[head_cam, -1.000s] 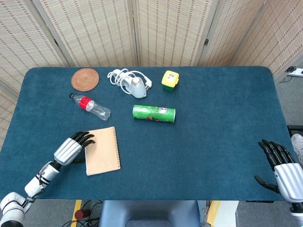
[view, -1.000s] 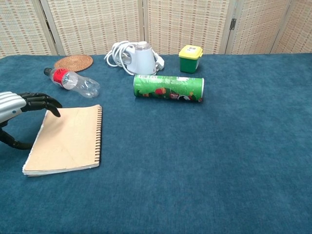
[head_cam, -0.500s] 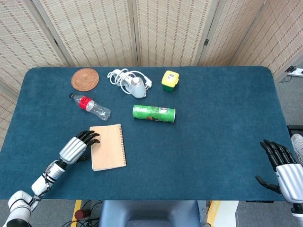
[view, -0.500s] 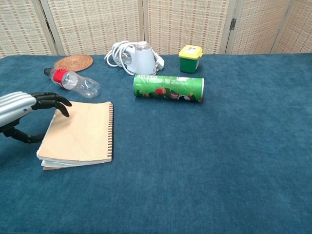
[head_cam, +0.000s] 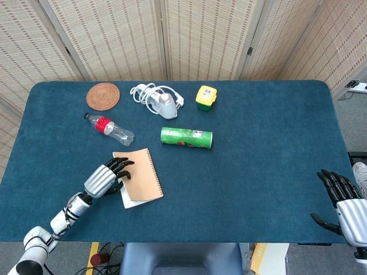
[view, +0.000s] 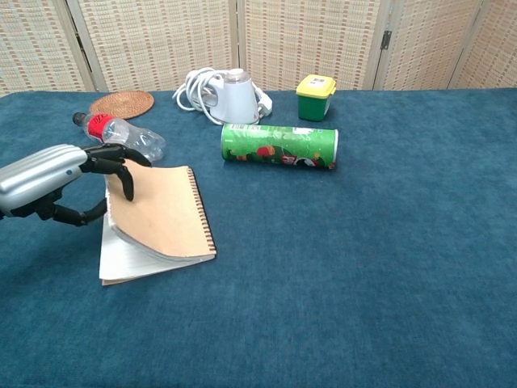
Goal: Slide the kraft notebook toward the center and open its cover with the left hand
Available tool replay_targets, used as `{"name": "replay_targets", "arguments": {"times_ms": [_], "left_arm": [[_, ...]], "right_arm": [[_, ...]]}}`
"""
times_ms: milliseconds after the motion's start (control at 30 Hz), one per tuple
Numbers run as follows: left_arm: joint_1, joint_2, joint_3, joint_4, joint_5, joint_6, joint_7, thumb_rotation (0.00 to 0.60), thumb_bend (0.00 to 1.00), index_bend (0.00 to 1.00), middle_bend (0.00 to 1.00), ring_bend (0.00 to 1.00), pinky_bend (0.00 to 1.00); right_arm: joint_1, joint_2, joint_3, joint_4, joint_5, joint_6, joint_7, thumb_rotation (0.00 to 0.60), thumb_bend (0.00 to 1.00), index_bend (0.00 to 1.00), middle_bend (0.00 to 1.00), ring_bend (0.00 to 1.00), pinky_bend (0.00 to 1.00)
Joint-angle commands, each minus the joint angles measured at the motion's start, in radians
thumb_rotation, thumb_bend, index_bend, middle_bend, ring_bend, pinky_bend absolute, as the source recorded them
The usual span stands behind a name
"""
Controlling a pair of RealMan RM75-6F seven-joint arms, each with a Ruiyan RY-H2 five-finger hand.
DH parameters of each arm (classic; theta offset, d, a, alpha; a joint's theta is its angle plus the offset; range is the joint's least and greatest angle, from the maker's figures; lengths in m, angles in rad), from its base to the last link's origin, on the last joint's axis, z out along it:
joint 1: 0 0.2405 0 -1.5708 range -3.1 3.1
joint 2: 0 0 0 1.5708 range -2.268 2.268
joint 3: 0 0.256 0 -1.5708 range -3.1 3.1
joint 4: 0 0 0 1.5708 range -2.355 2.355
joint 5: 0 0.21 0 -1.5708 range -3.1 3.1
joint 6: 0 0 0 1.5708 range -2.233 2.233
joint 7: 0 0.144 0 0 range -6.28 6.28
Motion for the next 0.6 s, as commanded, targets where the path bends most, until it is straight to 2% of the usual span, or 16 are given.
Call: {"name": "replay_targets", "arguments": {"times_ms": [33,333,600], "left_arm": [[-0.006,-0.005,-0.011,-0.019,-0.009,0.013,-0.023,0.600,0.68,0.61,0.21,0.16,0.22],[-0.015,0.045,0.001,-0.069,0.011,0.086,-0.048,0.600,0.69,0.65,0.21,0.15,0.22],[-0.068,0.113,0.000,-0.205,0.037,0.143,-0.047,0.600,0.69,0.65,0.22,0.15,0.22]], "right_arm": [[-0.001,-0.001,0.000,0.004,0.001,0.001,0.004,0.600,0.20,0.00,0.10,0.07,0.11],[-0.004,-0.005,0.000,0.007,-0.006,0.010,0.007,0.600,0.20,0.00,0.10,0.07,0.11],[-0.016,-0.008,-0.004,0.008,-0.017,0.031,0.006,0.600,0.20,0.00,0.10,0.07,0.11]]}}
